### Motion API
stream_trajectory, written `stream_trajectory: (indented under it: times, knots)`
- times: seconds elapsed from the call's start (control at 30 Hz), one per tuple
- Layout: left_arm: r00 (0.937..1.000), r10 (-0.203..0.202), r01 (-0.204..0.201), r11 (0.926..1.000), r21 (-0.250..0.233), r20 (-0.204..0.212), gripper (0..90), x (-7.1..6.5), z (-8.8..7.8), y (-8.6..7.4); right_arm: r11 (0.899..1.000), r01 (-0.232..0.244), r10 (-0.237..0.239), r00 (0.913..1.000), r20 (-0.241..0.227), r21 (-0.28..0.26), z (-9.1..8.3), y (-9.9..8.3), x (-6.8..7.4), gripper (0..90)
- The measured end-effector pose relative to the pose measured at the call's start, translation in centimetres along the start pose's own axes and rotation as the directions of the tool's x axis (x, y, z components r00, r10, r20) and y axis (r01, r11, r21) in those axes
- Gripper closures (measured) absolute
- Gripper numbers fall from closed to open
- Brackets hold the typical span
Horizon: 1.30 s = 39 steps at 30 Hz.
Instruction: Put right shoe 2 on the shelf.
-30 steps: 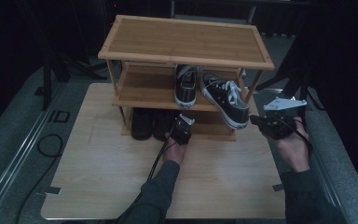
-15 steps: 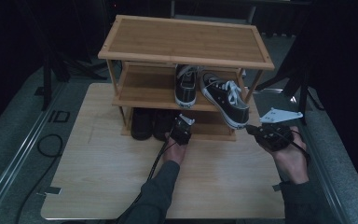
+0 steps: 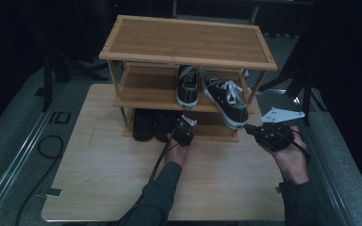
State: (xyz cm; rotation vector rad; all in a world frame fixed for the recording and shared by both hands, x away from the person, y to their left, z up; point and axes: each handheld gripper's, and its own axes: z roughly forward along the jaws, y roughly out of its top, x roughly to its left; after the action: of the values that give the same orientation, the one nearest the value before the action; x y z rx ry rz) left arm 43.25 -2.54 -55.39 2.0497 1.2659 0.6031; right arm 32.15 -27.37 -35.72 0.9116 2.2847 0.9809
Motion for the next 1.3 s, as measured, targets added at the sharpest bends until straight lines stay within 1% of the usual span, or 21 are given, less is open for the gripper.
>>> stream_trajectory:
  times: [0.13,0.23,0.33,0.43,0.53,0.63,0.67,0.73,0.8,0.87,0.93,1.03,1.3]
  knots:
    - [1.0000,0.001,-0.001,1.0000,0.000,-0.002,89.8,0.0,0.0,0.0,1.000,0.007,-0.007,0.9998,-0.021,-0.007,0.3,0.3,0.4,90.0]
    - [1.0000,0.000,0.000,1.0000,0.001,-0.003,89.8,0.0,0.0,0.0,1.000,0.027,-0.027,0.9993,-0.025,-0.009,0.6,0.5,0.9,90.0]
    - [1.0000,-0.002,0.002,1.0000,0.001,-0.003,89.8,0.0,0.0,0.0,0.999,0.026,-0.027,0.9989,-0.039,-0.018,1.0,0.7,1.1,90.0]
    - [1.0000,-0.003,0.003,1.0000,0.000,-0.002,89.9,0.0,0.0,0.0,0.999,0.032,-0.033,0.9989,-0.034,-0.016,1.4,0.9,1.3,90.0]
    - [1.0000,-0.003,0.003,1.0000,-0.001,-0.002,89.8,0.0,0.0,0.0,0.999,0.027,-0.029,0.9982,-0.053,-0.029,1.8,1.0,1.2,90.0]
    - [1.0000,-0.004,0.004,1.0000,-0.001,-0.003,89.8,0.0,0.0,0.0,0.999,0.026,-0.027,0.9985,-0.048,-0.030,2.0,1.1,1.3,90.0]
    - [1.0000,0.000,0.000,1.0000,0.003,-0.001,89.9,0.0,0.0,0.0,0.999,0.026,-0.027,0.9986,-0.044,-0.029,2.1,1.1,1.2,90.0]
    - [1.0000,0.000,0.000,1.0000,0.003,-0.002,89.8,0.0,0.0,0.0,0.999,0.022,-0.023,0.9995,-0.021,-0.024,2.3,1.1,1.0,90.0]
    - [1.0000,0.000,0.000,1.0000,0.003,-0.002,89.8,0.0,0.0,0.0,1.000,0.008,-0.008,1.0000,-0.001,-0.021,2.6,1.0,0.5,90.0]
    - [1.0000,-0.004,0.004,1.0000,-0.002,-0.001,89.8,0.0,0.0,0.0,0.999,-0.015,0.015,0.9997,-0.021,-0.030,2.9,0.8,0.0,90.0]
    - [1.0000,-0.003,0.003,1.0000,-0.002,0.000,89.8,0.0,0.0,0.0,0.999,-0.022,0.021,0.9995,-0.025,-0.038,3.0,0.7,-0.1,90.0]
    - [1.0000,0.000,0.000,1.0000,0.001,-0.001,89.8,0.0,0.0,0.0,0.999,-0.019,0.018,0.9996,-0.022,-0.041,3.0,0.8,0.0,90.0]
    - [1.0000,-0.003,0.003,1.0000,0.000,0.000,89.8,0.0,0.0,0.0,0.999,-0.010,0.008,0.9992,-0.038,-0.048,3.3,1.3,0.5,90.0]
